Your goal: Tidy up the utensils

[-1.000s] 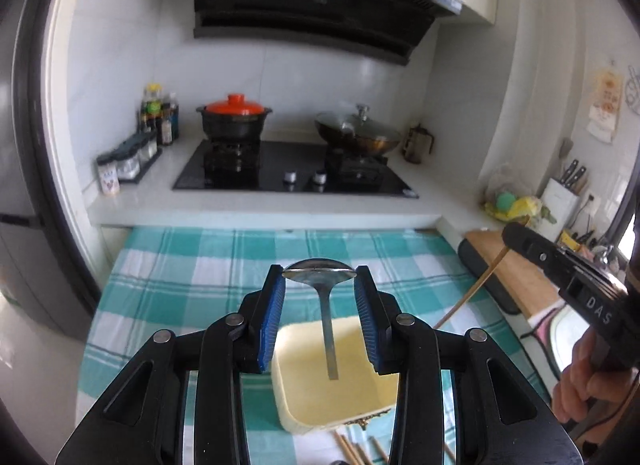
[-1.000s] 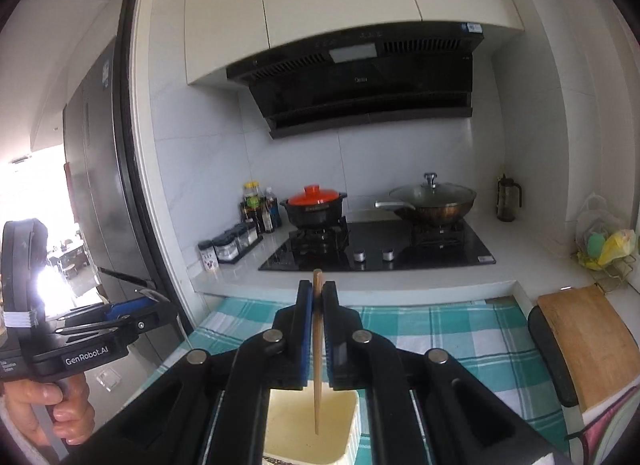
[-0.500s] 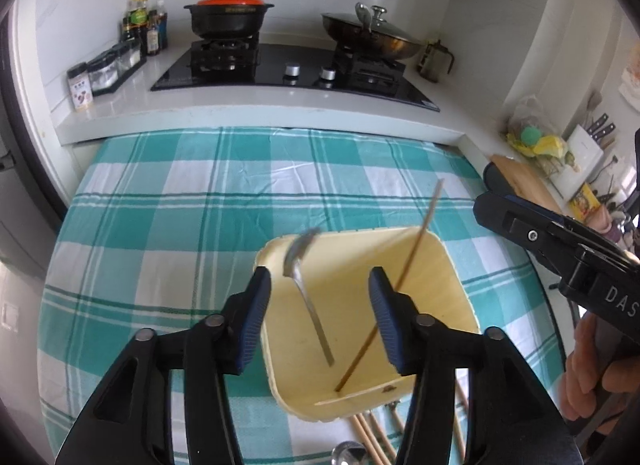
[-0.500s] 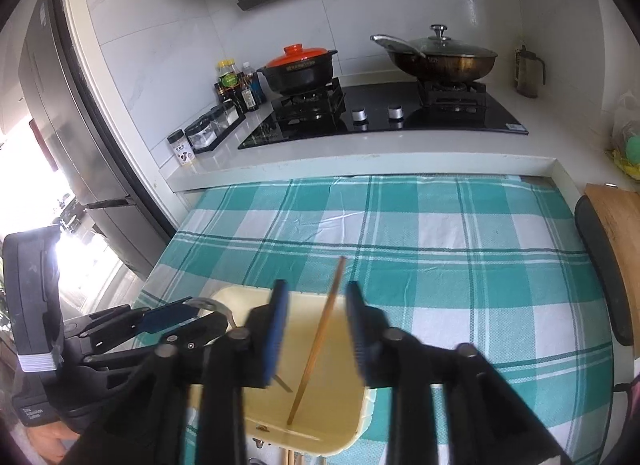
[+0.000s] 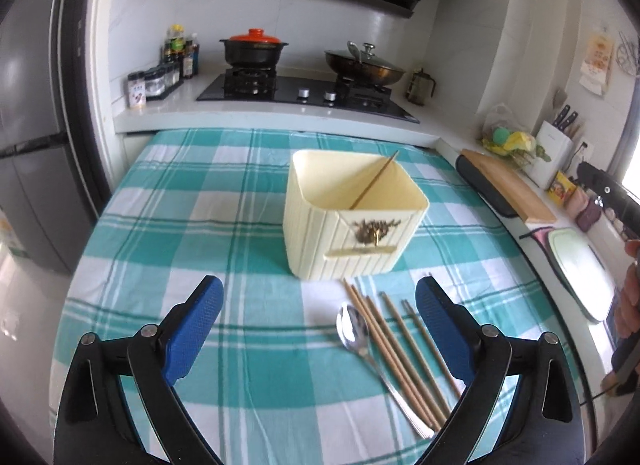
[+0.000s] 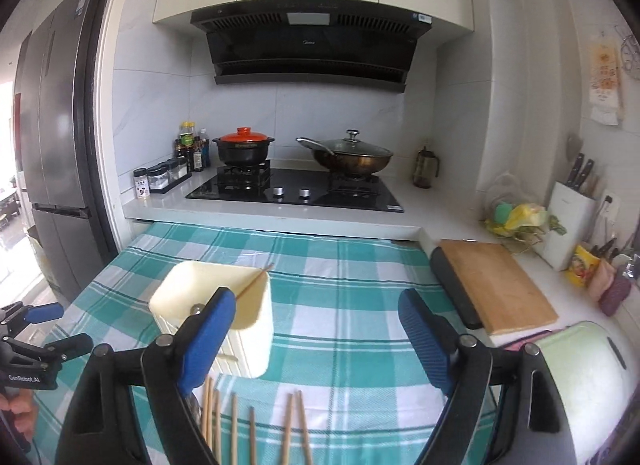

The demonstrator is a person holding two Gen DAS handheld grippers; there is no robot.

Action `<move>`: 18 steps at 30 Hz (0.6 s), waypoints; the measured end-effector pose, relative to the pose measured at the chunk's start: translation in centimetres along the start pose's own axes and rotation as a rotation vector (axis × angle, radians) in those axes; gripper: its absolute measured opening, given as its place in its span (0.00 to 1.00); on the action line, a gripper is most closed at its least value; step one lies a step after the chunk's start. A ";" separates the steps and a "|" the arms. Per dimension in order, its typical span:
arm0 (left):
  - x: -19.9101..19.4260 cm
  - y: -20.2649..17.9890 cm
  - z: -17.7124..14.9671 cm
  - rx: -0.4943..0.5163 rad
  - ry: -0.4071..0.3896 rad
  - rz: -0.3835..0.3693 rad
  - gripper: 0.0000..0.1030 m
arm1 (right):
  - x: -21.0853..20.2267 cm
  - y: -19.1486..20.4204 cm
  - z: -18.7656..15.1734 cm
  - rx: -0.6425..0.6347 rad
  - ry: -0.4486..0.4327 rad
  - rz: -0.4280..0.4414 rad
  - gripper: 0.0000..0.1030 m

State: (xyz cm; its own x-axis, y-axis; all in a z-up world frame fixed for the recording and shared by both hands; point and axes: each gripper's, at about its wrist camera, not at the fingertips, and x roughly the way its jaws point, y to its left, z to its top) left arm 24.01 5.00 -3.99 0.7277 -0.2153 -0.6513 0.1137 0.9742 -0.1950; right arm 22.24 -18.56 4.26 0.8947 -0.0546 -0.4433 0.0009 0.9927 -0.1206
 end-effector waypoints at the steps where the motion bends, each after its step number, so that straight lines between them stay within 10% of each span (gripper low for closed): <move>1: -0.2 -0.1 -0.8 0.001 0.009 0.010 0.94 | -0.9 -0.4 -0.4 -0.004 0.002 -0.020 0.83; 18: 9.0 1.9 -10.5 0.013 0.151 0.254 0.95 | -6.7 -6.4 -6.4 0.089 0.108 -0.177 0.83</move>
State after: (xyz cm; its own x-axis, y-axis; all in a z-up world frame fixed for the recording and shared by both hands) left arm 23.64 4.23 -17.91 0.6252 0.0293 -0.7799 -0.0502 0.9987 -0.0027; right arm 13.39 -25.23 2.33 0.8239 -0.2357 -0.5153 0.1980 0.9718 -0.1280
